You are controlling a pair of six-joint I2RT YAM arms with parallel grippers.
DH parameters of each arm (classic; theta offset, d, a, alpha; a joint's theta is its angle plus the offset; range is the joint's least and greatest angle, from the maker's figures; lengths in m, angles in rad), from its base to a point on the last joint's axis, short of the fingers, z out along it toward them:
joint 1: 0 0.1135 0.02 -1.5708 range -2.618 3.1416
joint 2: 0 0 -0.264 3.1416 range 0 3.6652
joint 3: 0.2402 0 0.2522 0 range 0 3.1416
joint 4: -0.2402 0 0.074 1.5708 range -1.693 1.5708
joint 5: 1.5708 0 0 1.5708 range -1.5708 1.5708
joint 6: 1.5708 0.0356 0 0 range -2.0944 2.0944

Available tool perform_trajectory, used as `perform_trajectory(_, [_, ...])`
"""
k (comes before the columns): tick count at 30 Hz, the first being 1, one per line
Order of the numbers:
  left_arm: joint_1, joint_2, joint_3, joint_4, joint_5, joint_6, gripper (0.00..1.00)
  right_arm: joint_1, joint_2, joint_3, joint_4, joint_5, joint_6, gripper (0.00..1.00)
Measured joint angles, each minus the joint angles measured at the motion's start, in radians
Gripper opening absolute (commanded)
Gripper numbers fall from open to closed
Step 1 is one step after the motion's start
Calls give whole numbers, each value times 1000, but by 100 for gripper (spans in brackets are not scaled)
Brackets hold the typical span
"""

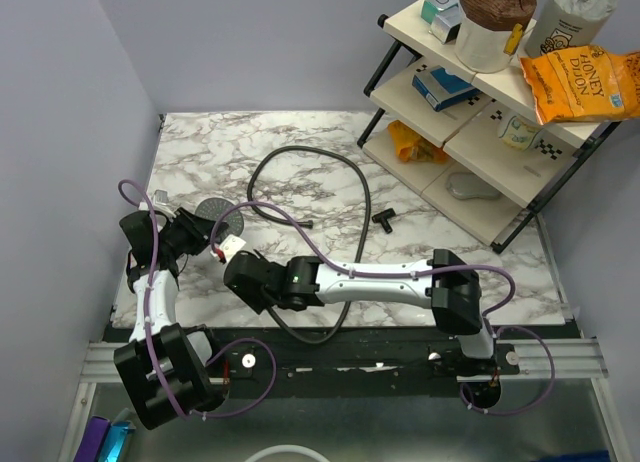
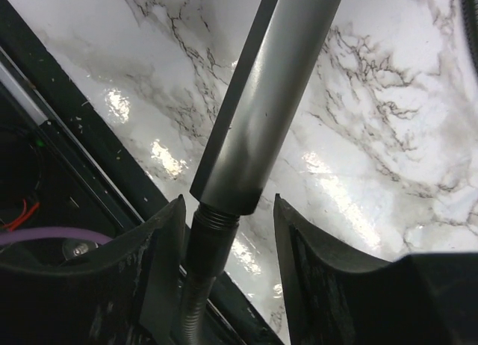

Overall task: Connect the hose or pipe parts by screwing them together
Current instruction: Install the bathroom fixture on the pipeline.

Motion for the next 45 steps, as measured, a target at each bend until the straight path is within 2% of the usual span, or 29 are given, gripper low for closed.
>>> perform_trajectory(2, [0,0,0,1,0,-2,0,0,10,0,3,-5,8,50])
perform_trajectory(9, [6,0,0,18,-1,-10,0,-5,19,2,5,-7,53,28])
perform_trajectory(13, [7,0,0,28,-1,-18,0,-11,19,4,5,-8,72,19])
perform_trajectory(17, [8,0,-1,45,-2,-28,0,-32,19,7,4,-32,98,17])
perform_trajectory(21, [11,0,-1,70,-6,-42,0,-70,-3,-33,51,-122,132,16])
perform_trajectory(28, [13,0,-12,111,6,-107,0,-176,-142,-284,333,-430,215,16])
perform_trajectory(35, [13,0,-36,204,52,-169,0,-277,-168,-524,796,-808,411,14])
perform_trajectory(39, [17,1,-48,277,63,-195,0,-319,-81,-599,1148,-977,620,17])
perform_trajectory(41, [18,1,-50,308,70,-200,0,-330,-22,-615,1316,-1030,726,24])
perform_trajectory(42, [19,1,-50,319,72,-203,0,-335,6,-618,1397,-1053,778,29])
perform_trajectory(43, [19,1,-51,331,76,-206,0,-339,32,-621,1462,-1070,822,45])
perform_trajectory(45, [19,0,-52,343,85,-212,0,-346,63,-631,1560,-1095,890,61])
